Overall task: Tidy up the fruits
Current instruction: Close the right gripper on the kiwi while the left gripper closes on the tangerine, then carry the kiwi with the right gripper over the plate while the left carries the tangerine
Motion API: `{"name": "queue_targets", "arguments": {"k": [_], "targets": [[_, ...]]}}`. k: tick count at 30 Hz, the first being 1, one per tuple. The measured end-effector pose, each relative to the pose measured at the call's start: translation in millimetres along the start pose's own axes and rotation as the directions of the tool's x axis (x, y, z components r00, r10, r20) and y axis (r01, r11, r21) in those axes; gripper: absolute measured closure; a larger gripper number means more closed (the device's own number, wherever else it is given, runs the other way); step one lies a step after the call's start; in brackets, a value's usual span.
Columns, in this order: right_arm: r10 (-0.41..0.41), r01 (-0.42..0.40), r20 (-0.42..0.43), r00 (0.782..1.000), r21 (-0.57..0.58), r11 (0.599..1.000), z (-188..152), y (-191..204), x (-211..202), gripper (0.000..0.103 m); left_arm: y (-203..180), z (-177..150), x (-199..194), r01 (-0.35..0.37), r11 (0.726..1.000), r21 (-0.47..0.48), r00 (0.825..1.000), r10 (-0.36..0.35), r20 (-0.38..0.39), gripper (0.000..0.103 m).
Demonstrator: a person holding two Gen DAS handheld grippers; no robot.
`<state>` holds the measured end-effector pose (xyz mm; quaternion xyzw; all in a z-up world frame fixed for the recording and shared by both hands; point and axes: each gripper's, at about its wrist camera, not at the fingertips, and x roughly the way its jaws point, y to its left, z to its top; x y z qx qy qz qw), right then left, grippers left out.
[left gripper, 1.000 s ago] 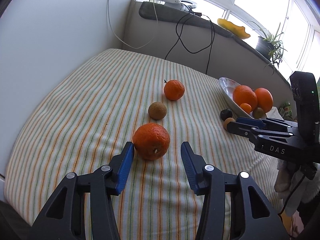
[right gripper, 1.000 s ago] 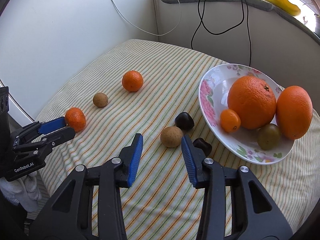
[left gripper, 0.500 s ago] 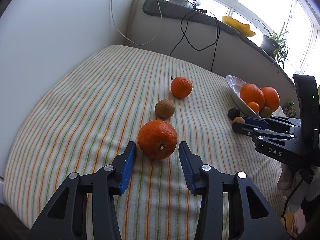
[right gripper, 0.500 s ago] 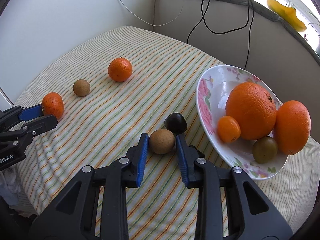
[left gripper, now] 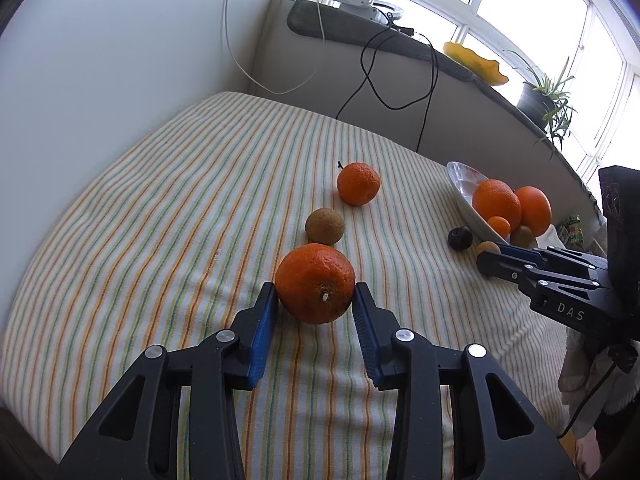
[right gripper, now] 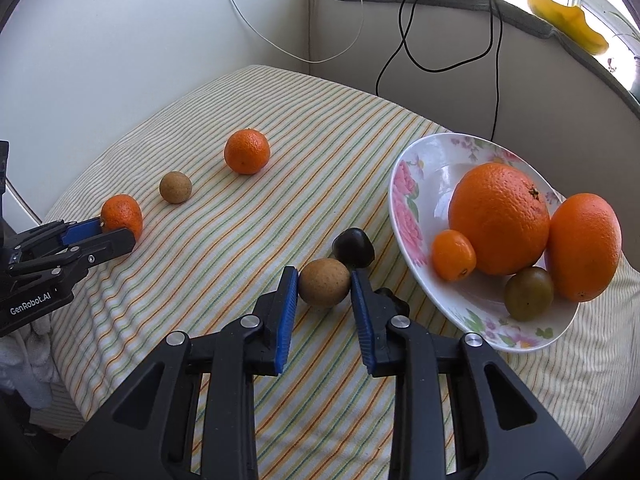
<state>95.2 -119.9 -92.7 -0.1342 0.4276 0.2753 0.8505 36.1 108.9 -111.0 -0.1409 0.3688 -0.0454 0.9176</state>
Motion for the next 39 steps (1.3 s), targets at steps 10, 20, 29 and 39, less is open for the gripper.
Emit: {"name": "queue_targets", "arguments": {"k": [10,20,29,39], "targets": [[0.025,-0.03,0.067,0.997,0.068,0.997,-11.5,-21.9,-40.6,0.075,-25.1,12.4,-1.0,0.044,0.998,0.044,0.999,-0.045,0.019,0.066],[-0.01,-0.009,0.133,0.991,0.14,0.99,-8.3,-64.1,-70.6,0.075,-66.1,34.9,12.9,0.105,0.988,0.115,0.994,-0.108,0.026,0.066],[-0.047,0.02,0.145,0.988,0.187,0.982,-13.5,-94.1,-80.3,0.075,-100.1,54.4,27.6,0.151,0.973,0.174,0.987,-0.158,0.031,0.066],[-0.067,0.034,0.146,0.987,0.221,0.975,-18.5,-115.4,-80.6,0.075,-125.1,69.6,49.6,0.192,0.96,0.202,0.98,-0.199,0.013,0.066]]}}
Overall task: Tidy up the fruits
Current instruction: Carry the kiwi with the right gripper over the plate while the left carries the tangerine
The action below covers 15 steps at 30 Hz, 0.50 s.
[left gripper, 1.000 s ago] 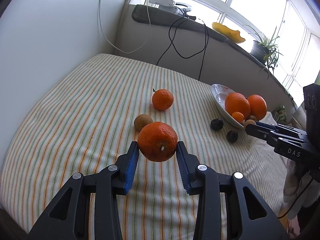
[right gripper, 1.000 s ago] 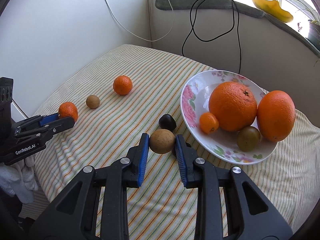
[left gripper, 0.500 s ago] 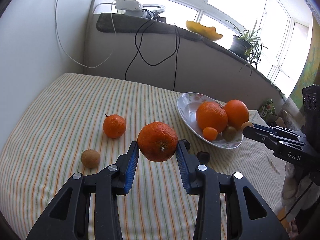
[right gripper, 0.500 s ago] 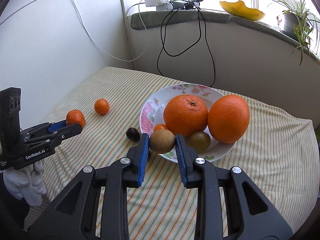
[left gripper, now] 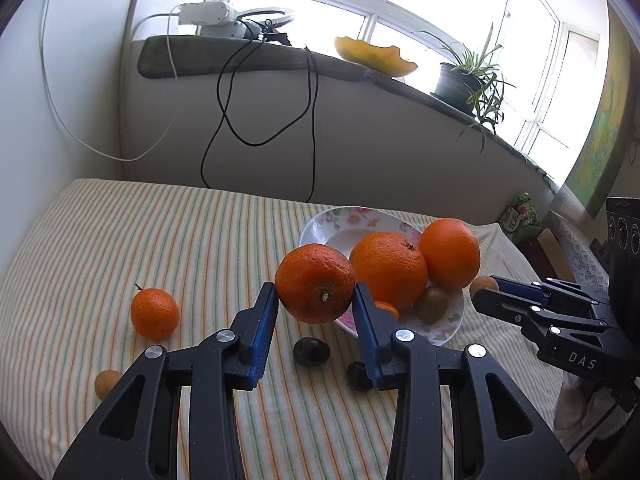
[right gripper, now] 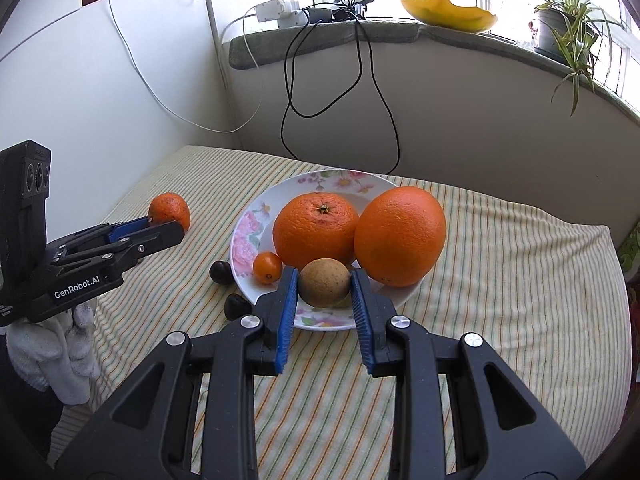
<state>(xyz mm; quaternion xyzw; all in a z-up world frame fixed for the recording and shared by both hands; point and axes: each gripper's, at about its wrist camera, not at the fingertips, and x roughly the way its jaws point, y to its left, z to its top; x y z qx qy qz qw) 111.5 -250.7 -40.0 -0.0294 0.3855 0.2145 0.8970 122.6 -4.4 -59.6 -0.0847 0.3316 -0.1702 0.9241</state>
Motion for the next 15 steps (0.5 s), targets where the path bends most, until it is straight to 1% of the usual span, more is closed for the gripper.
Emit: {"name": "queue_targets", "arguments": {"k": [8,15], "targets": [[0.008,-0.008,-0.012,1.0,0.0,1.0,-3.6,-0.4,6.4,0.075,-7.9,8.7,22.2,0.009,1.0,0.019,1.0,-0.009,-0.024,0.066],[0.029,-0.029,-0.019,0.999,-0.017,0.999,-3.9,7.0,13.2,0.075,-12.4,14.6,37.7,0.012,0.999,0.033,0.999,-0.011,-0.041,0.066]]}}
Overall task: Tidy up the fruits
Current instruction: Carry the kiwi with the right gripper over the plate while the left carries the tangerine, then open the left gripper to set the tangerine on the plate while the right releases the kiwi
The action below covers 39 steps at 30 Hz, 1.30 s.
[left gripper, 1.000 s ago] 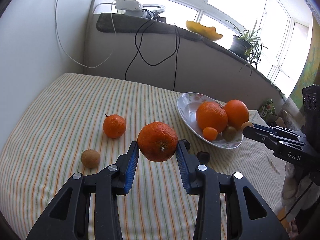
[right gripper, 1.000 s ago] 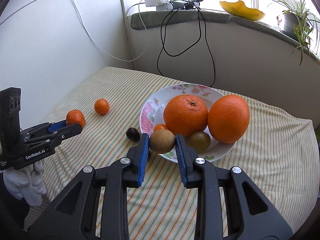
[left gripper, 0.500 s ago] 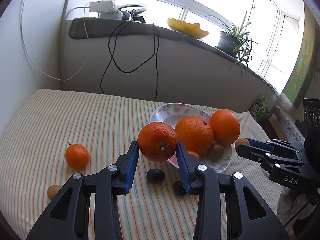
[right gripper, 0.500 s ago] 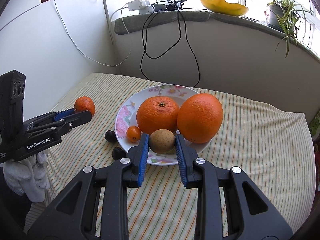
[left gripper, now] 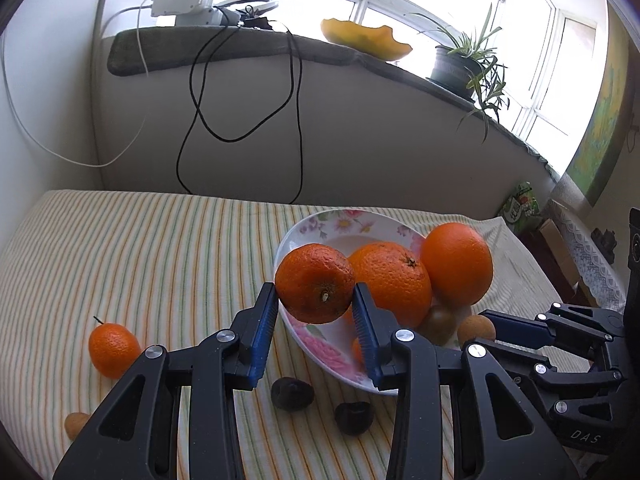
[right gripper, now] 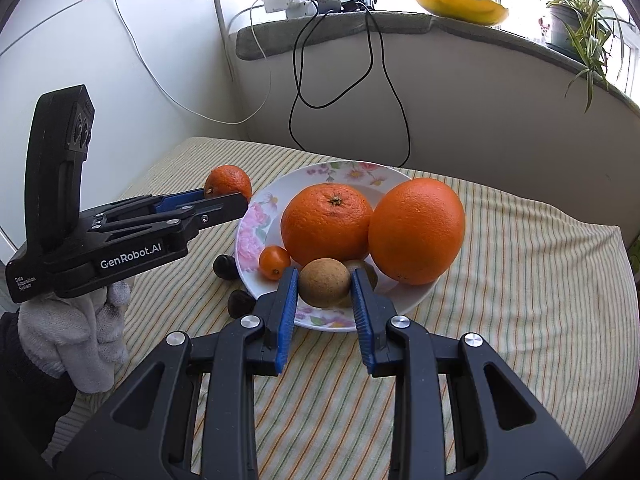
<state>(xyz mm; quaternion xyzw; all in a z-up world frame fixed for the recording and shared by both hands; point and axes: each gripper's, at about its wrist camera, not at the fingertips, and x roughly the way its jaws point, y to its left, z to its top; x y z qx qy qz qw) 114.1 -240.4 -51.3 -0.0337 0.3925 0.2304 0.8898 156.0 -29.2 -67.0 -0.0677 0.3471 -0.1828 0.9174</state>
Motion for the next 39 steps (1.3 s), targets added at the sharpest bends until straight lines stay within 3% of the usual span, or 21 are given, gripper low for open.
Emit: {"name": "queue_targets", "arguments": {"k": [17,24,26,28,39], "targets": [[0.021,-0.022,-0.022,1.0,-0.037,0.999,1.6,12.8,11.6,0.075,0.9,1.4,6.7,-0.005,1.0,-0.004,1.0,0.005,-0.008,0.066],[0.023,-0.024,-0.024,0.999,-0.035,0.999,1.7,12.2,12.5,0.074,0.0,4.4,3.0,-0.006,1.0,-0.003,1.0,0.006,0.011,0.058],[0.021,-0.022,-0.021,1.0,-0.036,0.999,1.4,12.0,12.2,0.07,-0.5,4.9,2.5,-0.006,1.0,-0.003,1.0,0.006,0.012,0.058],[0.019,-0.019,-0.014,1.0,-0.037,0.999,1.6,12.1,10.7,0.059,-1.0,4.7,1.7,-0.009,1.0,-0.002,1.0,0.009,0.013,0.058],[0.018,-0.018,0.003,1.0,-0.031,0.999,-0.2,13.4,0.8,0.058,-3.0,1.7,-9.3,-0.013,1.0,-0.005,1.0,0.013,0.028,0.058]]}}
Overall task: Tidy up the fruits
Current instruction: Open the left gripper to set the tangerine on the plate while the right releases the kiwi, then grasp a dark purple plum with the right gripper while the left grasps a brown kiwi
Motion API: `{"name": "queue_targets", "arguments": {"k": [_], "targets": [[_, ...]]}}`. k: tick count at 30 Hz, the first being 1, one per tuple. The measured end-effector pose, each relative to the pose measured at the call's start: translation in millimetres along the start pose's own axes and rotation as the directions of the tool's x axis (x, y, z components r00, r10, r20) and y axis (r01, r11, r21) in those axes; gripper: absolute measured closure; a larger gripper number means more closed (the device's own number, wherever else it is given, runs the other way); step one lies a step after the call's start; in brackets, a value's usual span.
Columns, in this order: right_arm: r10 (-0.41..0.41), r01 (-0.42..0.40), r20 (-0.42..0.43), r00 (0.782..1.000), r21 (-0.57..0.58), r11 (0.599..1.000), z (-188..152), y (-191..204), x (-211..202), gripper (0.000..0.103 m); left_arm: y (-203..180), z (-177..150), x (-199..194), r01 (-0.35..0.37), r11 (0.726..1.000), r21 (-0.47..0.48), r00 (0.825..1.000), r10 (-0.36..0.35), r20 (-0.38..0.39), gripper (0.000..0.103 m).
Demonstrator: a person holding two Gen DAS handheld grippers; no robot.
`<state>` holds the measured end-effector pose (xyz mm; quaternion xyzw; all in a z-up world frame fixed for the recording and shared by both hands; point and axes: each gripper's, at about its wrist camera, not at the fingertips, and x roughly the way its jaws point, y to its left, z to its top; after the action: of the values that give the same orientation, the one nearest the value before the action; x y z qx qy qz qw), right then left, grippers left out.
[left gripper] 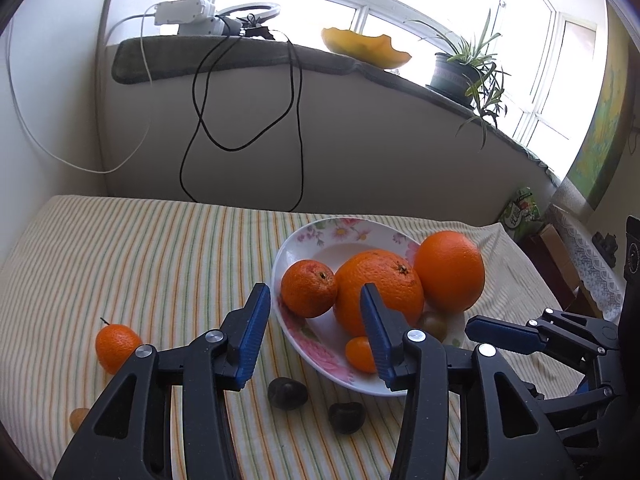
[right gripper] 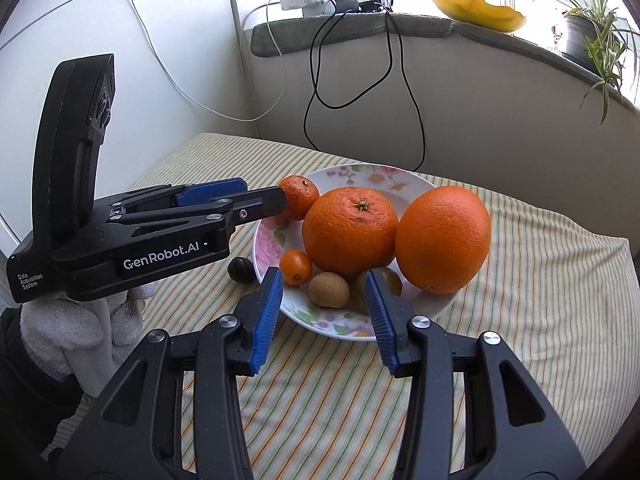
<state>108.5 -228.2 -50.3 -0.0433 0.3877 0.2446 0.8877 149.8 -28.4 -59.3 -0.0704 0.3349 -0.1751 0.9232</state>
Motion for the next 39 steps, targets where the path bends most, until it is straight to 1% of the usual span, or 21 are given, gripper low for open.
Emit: {"name": "queue_targets", "arguments": {"k": [2,4,6,8,10,12,14,16,17,25,29,35,39], "targets": [[0.001,-0.001,0.002,1.0,0.002,1.0,-1.5,1.3,-3.0,0.058,0.1,-0.4,-4.5,-0.003,1.0,0.0,1.0,0.003,0.006,0.057],[0.0,0.0,0.005,1.0,0.003,1.0,-2.3,2.7,-5.5,0.053,0.9,-1.1,-9.2,-0.008,1.0,0.0,1.0,0.008,0.014,0.053],[0.003,-0.003,0.01,1.0,0.007,1.0,-2.8,3.6,-8.4,0.05,2.5,-2.6,-14.3,-0.011,1.0,-0.003,1.0,0.011,0.021,0.052],[0.009,-0.009,0.014,1.0,0.011,1.0,-3.3,5.2,-11.0,0.05,3.7,-4.1,-19.6,-0.013,1.0,-0.005,1.0,0.013,0.026,0.052],[0.013,-0.014,0.016,1.0,0.01,1.0,-4.2,7.9,-13.7,0.049,4.6,-6.1,-25.0,-0.021,1.0,-0.007,0.999,0.021,0.033,0.048],[0.017,-0.017,0.018,1.0,0.006,1.0,-5.3,11.5,-16.1,0.049,6.4,-8.3,-30.9,-0.029,1.0,-0.012,0.999,0.029,0.042,0.038],[0.022,-0.022,0.019,1.0,0.004,1.0,-6.7,15.9,-17.9,0.047,8.8,-11.5,-37.2,-0.038,0.999,-0.023,0.998,0.039,0.048,0.034],[0.027,-0.027,0.024,0.999,0.002,1.0,-8.7,20.0,-19.7,0.041,11.9,-15.7,-43.7,-0.049,0.998,-0.032,0.997,0.051,0.051,0.033],[0.028,-0.028,0.025,0.999,0.002,1.0,-9.8,21.9,-20.7,0.04,13.7,-18.2,-47.4,-0.057,0.998,-0.034,0.997,0.058,0.052,0.032],[0.062,-0.063,0.01,0.998,0.016,0.998,-21.2,32.9,-19.5,0.039,37.1,-42.2,-75.8,-0.128,0.99,-0.061,0.99,0.132,0.05,0.031],[0.08,-0.08,-0.007,0.997,0.018,0.997,-26.1,36.7,-14.4,0.039,48.9,-54.6,-84.9,-0.158,0.985,-0.071,0.986,0.16,0.034,0.031],[0.09,-0.09,-0.033,0.995,0.016,0.996,-31.6,43.4,-4.6,0.039,66.1,-72.8,-94.2,-0.178,0.978,-0.106,0.984,0.18,0.009,0.031],[0.092,-0.091,-0.053,0.994,0.023,0.996,-33.2,44.0,4.1,0.039,78.4,-79.4,-96.2,-0.184,0.974,-0.134,0.983,0.185,-0.005,0.032]]}}
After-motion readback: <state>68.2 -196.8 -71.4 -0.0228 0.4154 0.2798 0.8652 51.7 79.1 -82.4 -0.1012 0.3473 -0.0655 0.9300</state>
